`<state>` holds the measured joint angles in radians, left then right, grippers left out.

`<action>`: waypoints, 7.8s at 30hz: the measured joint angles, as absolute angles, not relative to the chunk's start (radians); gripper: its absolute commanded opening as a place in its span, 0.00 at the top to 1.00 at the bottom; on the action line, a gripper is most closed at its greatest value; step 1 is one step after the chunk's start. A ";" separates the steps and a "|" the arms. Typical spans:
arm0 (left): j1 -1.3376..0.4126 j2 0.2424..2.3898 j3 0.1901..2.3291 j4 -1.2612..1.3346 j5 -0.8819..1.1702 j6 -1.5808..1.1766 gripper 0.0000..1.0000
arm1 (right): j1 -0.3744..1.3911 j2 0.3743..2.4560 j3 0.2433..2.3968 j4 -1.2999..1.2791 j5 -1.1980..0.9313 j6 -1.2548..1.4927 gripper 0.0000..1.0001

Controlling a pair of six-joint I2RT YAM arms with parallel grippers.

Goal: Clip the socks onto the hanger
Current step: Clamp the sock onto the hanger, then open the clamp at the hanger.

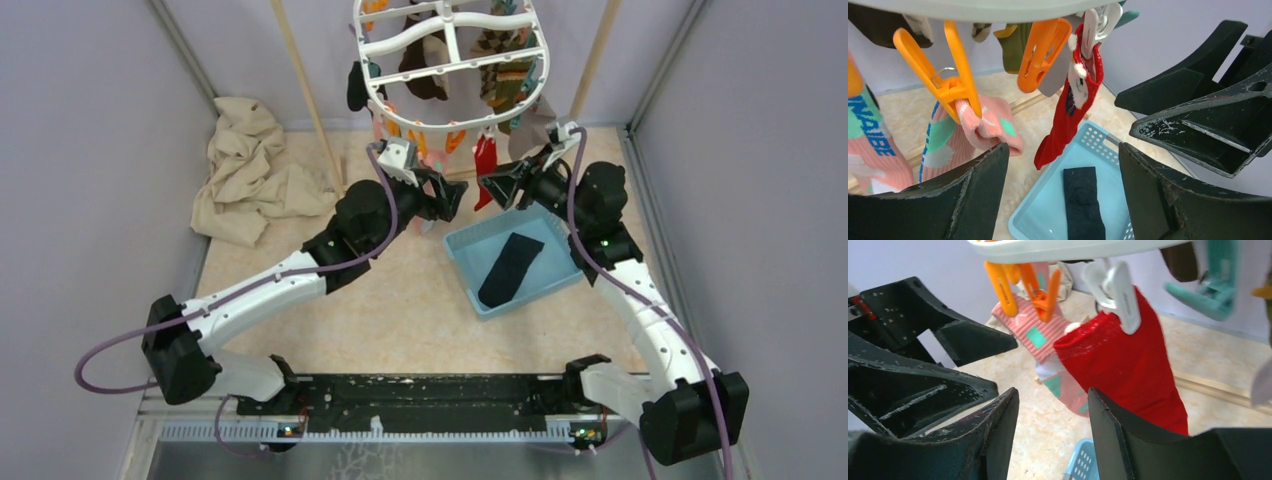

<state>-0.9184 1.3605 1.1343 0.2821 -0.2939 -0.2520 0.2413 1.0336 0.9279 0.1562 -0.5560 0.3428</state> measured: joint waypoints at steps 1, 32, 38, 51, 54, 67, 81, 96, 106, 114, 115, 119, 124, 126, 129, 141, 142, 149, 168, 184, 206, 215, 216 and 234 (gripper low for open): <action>-0.918 1.352 1.122 0.281 -0.294 -0.252 0.13 | 0.254 1.041 0.933 0.156 -0.565 0.337 0.47; -0.901 1.236 1.011 0.274 -0.415 -0.197 0.13 | 0.454 1.242 1.096 0.244 -0.502 0.295 0.55; -0.901 1.263 1.080 0.278 -0.486 -0.175 0.14 | 0.454 1.234 1.093 0.232 -0.428 0.277 0.55; -0.910 1.337 1.182 0.276 -0.501 -0.161 0.19 | 0.357 0.988 0.911 0.183 -0.337 0.273 0.55; -0.919 1.368 1.209 0.275 -0.492 -0.159 0.20 | 0.341 0.968 0.896 0.167 -0.336 0.273 0.55; -0.953 1.423 1.234 0.324 -0.575 -0.038 0.16 | 0.324 0.929 0.857 0.119 -0.341 0.263 0.55; -0.953 1.458 1.231 0.484 -0.654 0.224 0.17 | 0.319 0.923 0.838 0.123 -0.342 0.262 0.55; -0.953 1.547 1.311 0.495 -0.667 0.311 0.21 | 0.318 0.923 0.838 0.123 -0.342 0.262 0.55; -0.953 1.546 1.316 0.495 -0.680 0.336 0.39 | 0.318 0.923 0.838 0.126 -0.345 0.262 0.55; -0.953 1.546 1.318 0.497 -0.685 0.345 0.87 | 0.318 0.923 0.837 0.126 -0.345 0.262 0.55; -0.953 1.546 1.323 0.493 -0.685 0.344 0.94 | 0.318 0.923 0.837 0.126 -0.345 0.262 0.55; -0.953 1.546 1.352 0.457 -0.663 0.311 1.00 | 0.318 0.923 0.830 0.126 -0.345 0.262 0.55; -0.953 1.528 1.386 0.356 -0.572 0.194 1.00 | 0.318 0.923 0.829 0.126 -0.347 0.262 0.55; -0.952 1.515 1.393 0.317 -0.524 0.138 1.00 | 0.317 0.923 0.829 0.126 -0.348 0.262 0.55; -0.949 1.491 1.405 0.255 -0.447 0.052 1.00 | 0.317 0.921 0.829 0.126 -0.352 0.263 0.55; -0.917 1.411 1.423 0.160 -0.231 -0.159 1.00 | 0.317 0.874 0.833 0.111 -0.419 0.265 0.55; -0.914 1.407 1.423 0.157 -0.216 -0.172 1.00 | 0.317 0.871 0.833 0.110 -0.440 0.266 0.55; -0.904 1.402 1.420 0.155 -0.134 -0.247 1.00 | 0.317 0.850 0.835 0.126 -0.566 0.304 0.55; -0.894 1.402 1.417 0.167 0.104 -0.356 1.00 | 0.317 0.850 0.941 0.234 -0.704 0.393 0.55; -0.886 1.402 1.409 0.177 0.152 -0.369 1.00 | 0.317 0.951 0.950 0.313 -0.727 0.406 0.55; -0.873 1.402 1.409 0.187 0.128 -0.341 0.74 | 0.311 1.070 0.971 0.443 -0.813 0.534 1.00; -0.879 1.394 1.409 0.161 0.106 -0.348 0.52 | 0.311 1.092 1.005 0.428 -0.786 0.499 1.00; -0.879 1.391 1.409 0.153 0.106 -0.347 0.52 | 0.311 1.092 1.010 0.422 -0.783 0.495 1.00; -0.889 1.337 1.375 0.104 -0.046 -0.349 0.22 | 0.311 1.124 1.066 0.327 -0.700 0.394 1.00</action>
<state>-0.8886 1.3373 1.3754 0.1036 -0.0460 -0.3492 0.3115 1.1240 1.0660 0.3267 -0.7002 0.3939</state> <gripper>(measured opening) 0.766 0.081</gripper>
